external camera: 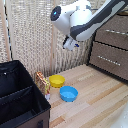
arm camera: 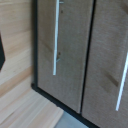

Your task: Kindly move your gripper toward the top drawer's handle. With caution, hold the handle robustly using your gripper and pull open the top drawer. Let the handle go. Relocate your gripper to the bowl placed in the background. Gently hold the bowl using your gripper. Bring the gripper and the bowl to the ajar drawer. Softly release the bowl into it.

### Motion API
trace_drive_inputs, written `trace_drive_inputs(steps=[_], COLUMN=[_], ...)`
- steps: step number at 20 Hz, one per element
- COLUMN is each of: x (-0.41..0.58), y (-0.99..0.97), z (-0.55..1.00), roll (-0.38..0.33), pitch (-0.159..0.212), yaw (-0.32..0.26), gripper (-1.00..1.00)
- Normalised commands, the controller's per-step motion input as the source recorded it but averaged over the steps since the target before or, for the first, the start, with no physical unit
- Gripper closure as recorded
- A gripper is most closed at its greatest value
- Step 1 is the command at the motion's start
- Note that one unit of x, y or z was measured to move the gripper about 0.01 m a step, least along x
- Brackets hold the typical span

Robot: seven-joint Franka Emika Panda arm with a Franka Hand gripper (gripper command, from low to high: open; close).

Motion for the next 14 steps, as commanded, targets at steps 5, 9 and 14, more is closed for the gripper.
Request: trace_drive_inputs(steps=[5, 9, 14], x=[-0.129, -0.119, -0.023], y=[-0.4, -0.77, -0.9], z=[0.29, 0.1, 0.01], roll=[-0.262, -0.175, -0.106], pitch=[0.006, 0.0, -0.024], yaw=[0.0, 0.0, 0.041], gripper=[-1.0, -1.0, -1.0])
